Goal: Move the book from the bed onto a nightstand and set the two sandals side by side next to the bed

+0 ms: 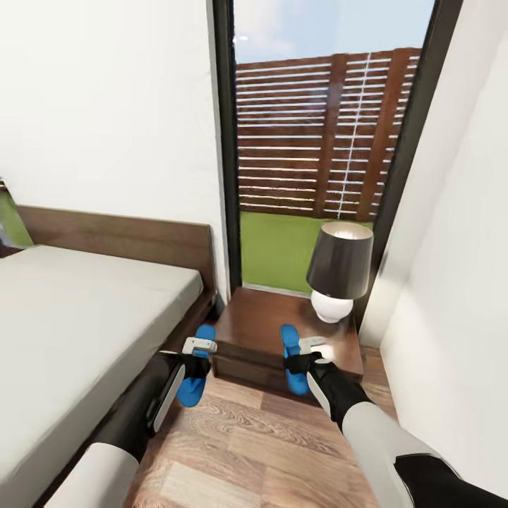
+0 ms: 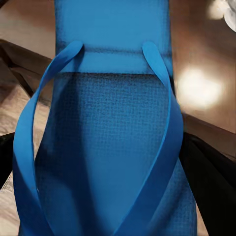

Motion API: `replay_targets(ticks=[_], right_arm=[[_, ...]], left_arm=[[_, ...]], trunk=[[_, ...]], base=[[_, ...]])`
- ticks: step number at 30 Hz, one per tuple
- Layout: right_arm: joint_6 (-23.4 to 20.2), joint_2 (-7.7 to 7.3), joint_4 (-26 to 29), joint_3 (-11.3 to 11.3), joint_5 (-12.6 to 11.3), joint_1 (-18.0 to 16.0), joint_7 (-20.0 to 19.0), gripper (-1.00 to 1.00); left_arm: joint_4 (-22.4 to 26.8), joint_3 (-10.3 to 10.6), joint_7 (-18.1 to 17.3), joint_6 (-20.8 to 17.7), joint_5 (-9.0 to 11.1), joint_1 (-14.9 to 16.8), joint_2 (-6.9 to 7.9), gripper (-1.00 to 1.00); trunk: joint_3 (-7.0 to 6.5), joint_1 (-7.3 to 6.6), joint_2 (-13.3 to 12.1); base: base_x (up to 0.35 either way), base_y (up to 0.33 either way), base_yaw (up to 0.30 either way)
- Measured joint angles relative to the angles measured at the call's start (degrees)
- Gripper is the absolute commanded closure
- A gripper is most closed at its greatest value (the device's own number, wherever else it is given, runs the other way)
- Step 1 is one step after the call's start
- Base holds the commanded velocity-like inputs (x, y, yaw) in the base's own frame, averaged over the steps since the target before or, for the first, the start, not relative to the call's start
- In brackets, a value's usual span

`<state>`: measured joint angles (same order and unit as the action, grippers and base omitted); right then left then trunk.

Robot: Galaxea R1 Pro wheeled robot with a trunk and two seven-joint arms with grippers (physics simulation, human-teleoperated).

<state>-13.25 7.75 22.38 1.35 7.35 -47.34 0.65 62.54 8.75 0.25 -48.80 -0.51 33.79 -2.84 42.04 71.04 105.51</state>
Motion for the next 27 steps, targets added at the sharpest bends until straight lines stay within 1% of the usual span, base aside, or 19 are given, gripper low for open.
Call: replay_targets(ticks=[4,9,11,14,27], right_arm=[[0.03,0.00,0.05,0.00,0.00,0.41,-0.03,1.00],[0.04,0.00,0.07,0.01,0.00,0.57,-0.03,1.00],[0.04,-0.01,0.08,0.00,-0.01,0.62,-0.02,1.00],[0.04,-0.01,0.09,0.01,-0.01,0.65,-0.03,1.00],[0.07,-0.01,0.09,0.01,-0.02,0.90,-0.06,1.00]], left_arm=[[-0.01,0.05,0.04,0.01,-0.03,0.00,-0.03,1.00],[-0.02,0.90,0.06,0.03,-0.05,0.01,-0.04,1.00],[-0.02,1.84,0.06,0.07,0.12,0.01,-0.06,1.00],[-0.02,2.48,0.06,0.09,0.00,0.01,-0.06,1.00],[-0.11,3.17,0.06,0.12,-0.03,0.01,-0.06,1.00]], trunk=[[0.00,0.01,0.00],[0.00,0.00,0.00],[0.00,0.00,0.00],[0.00,0.00,0.00],[0.00,0.00,0.00]], base=[[-0.084,-0.115,0.238],[-0.060,-0.098,0.110],[-0.025,-0.041,0.045],[-0.014,-0.024,0.026],[-0.004,-0.006,0.007]])
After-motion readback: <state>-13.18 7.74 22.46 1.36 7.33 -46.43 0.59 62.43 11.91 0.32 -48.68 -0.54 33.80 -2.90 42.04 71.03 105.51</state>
